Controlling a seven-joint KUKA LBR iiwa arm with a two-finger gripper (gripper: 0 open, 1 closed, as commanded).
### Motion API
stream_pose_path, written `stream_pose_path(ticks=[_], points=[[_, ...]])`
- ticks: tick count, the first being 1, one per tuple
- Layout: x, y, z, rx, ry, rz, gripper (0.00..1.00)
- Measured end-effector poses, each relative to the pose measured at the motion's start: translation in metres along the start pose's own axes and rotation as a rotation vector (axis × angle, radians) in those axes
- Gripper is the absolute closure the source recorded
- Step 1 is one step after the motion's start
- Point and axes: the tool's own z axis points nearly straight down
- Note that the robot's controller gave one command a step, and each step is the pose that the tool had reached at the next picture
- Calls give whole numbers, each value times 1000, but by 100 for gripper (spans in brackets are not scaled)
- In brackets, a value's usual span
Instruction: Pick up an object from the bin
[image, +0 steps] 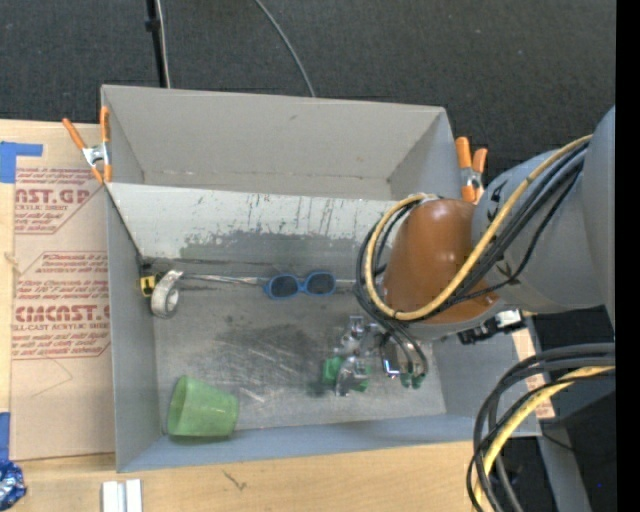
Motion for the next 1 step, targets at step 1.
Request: stream_pose_path(ticks=[1], points=[[0,1,-4,0,0,-1,100]])
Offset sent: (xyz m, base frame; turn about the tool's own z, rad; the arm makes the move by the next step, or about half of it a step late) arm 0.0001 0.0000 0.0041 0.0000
